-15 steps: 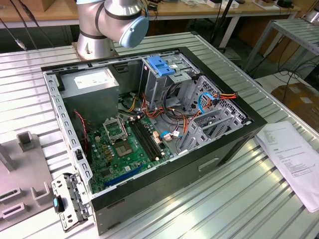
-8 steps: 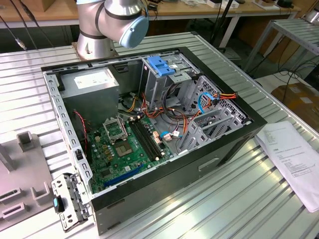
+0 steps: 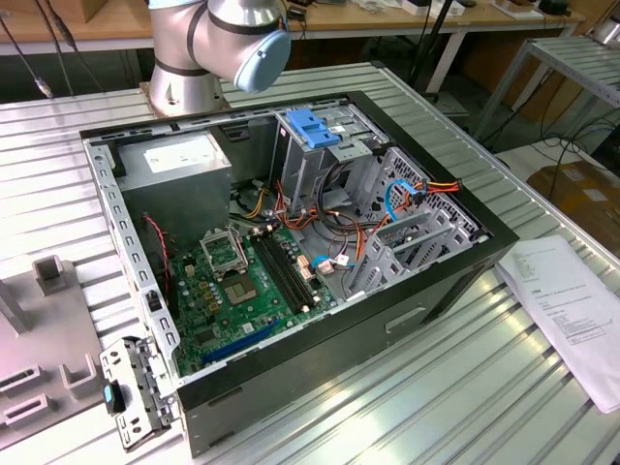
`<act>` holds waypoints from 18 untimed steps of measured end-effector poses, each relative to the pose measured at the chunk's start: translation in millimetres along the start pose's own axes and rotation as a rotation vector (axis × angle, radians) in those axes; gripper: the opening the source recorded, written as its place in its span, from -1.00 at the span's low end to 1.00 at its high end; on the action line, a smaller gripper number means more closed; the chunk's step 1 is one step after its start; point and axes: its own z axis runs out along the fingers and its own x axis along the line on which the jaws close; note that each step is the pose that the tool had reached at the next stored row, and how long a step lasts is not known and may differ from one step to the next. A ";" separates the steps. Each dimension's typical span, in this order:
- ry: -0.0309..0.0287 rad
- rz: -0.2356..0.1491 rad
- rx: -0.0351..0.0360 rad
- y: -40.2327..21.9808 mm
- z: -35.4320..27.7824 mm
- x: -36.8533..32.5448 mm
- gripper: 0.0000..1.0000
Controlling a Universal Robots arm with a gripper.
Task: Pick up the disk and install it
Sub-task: 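Pick up the disk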
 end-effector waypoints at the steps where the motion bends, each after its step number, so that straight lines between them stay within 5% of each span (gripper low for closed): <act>1: 0.0000 0.000 0.0000 -6.4 0.1 0.0 -0.25; 5: 0.0000 0.000 -0.0001 -29.4 0.5 0.3 -0.25; 12: 0.0000 0.000 -0.0001 -85.7 1.9 1.1 -0.25; 18: 0.0000 0.000 0.0000 -110.7 2.5 2.6 -0.25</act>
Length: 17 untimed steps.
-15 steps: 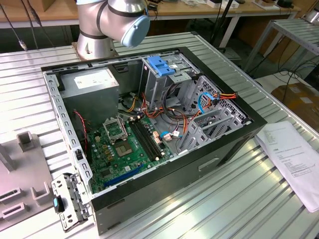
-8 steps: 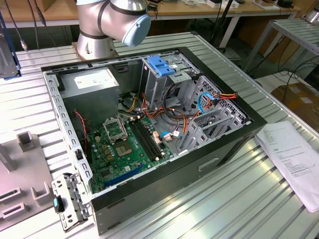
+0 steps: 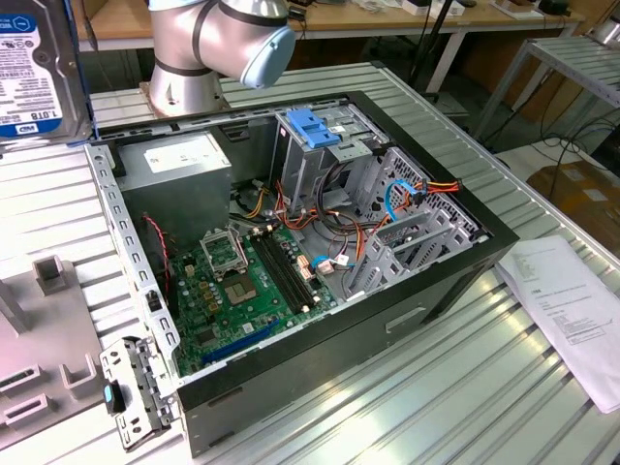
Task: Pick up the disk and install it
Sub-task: 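Pick up the disk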
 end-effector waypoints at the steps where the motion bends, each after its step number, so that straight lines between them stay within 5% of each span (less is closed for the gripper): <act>1: 0.0000 0.000 0.0000 -2.1 0.0 0.2 -0.25; 5: 0.0000 0.000 0.0000 -11.9 0.3 2.4 -0.25; 10: -0.0017 0.000 0.0000 -21.0 1.1 19.5 -0.25; 17: -0.0025 0.000 0.0000 -37.1 2.5 31.0 -0.25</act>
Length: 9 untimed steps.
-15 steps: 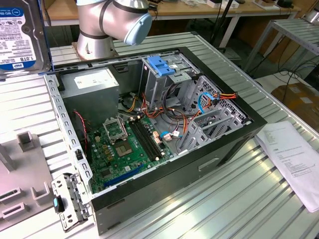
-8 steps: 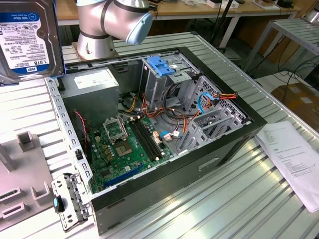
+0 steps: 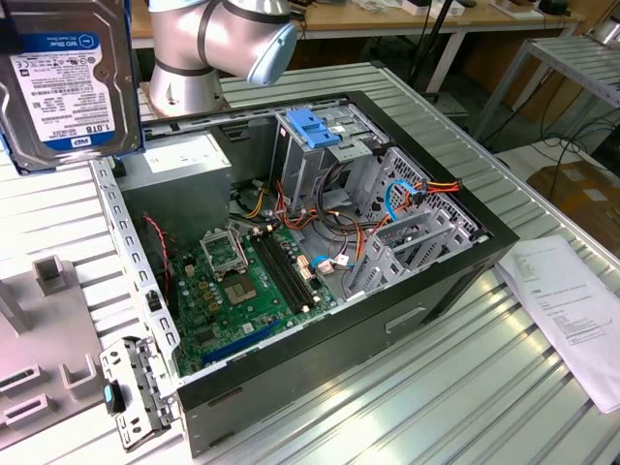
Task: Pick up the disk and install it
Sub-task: 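Pick up the disk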
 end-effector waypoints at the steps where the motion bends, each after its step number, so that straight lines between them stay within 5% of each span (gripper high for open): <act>1: 0.0000 0.000 0.0000 -4.0 0.3 1.0 -0.25; 5: -0.0001 0.000 0.0021 -12.1 2.6 2.4 -0.25; 9: 0.0002 0.000 0.0128 -16.5 5.7 2.3 -0.25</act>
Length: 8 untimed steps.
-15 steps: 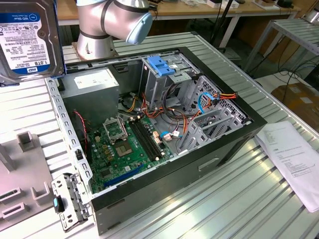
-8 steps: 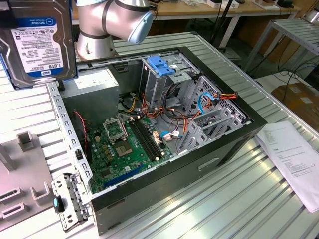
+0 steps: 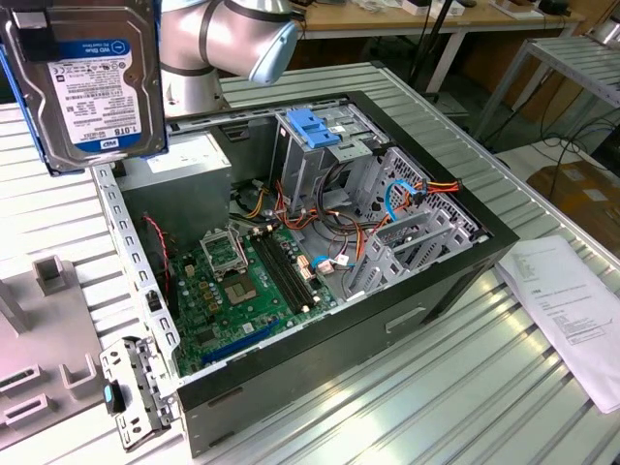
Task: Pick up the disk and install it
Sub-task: 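Pick up the disk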
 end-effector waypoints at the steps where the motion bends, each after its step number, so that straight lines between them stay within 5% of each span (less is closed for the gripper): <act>1: -0.0001 0.000 0.0011 -1.6 0.5 0.0 -0.25; 8: -0.0001 0.000 0.0069 -26.7 5.1 0.1 -0.25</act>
